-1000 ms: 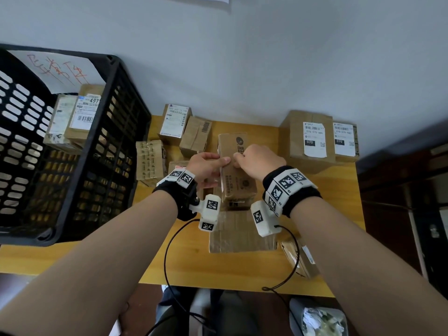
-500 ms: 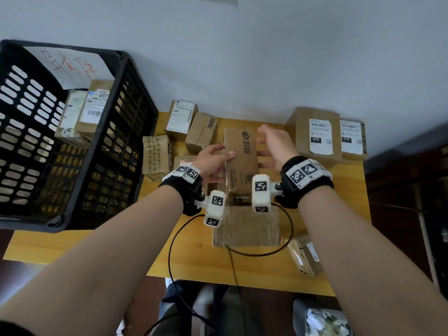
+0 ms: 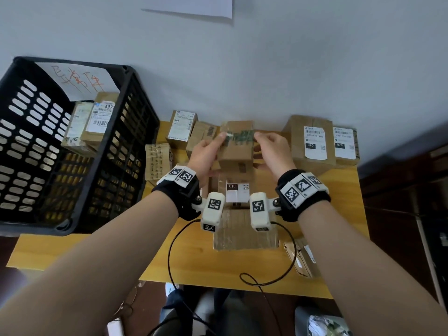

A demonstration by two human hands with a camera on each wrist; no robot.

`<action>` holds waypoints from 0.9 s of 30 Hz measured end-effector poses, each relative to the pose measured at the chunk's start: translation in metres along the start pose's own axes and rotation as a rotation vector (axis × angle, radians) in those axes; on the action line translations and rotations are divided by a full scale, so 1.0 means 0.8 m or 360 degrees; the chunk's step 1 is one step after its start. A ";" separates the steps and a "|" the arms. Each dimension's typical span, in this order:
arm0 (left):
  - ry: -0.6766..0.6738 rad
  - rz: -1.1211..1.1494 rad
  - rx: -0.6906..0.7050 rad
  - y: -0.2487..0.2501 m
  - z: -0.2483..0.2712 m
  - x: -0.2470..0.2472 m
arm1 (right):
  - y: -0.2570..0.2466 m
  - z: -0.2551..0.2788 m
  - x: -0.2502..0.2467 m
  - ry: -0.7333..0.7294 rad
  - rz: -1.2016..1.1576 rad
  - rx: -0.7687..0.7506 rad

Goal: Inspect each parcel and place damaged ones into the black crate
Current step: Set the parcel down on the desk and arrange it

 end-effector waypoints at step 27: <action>-0.0129 -0.0220 -0.0123 -0.003 -0.026 0.015 | -0.040 -0.015 0.028 -0.0181 0.1490 -0.0444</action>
Point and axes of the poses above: each hand's wrist, its own z-axis away from the middle knuckle, its own x-axis out of the palm, y = z × x, the point moved 6 cm from there along -z, towards the middle knuckle, and after that the axes turned 11 degrees about -z, right-handed, at the moved point
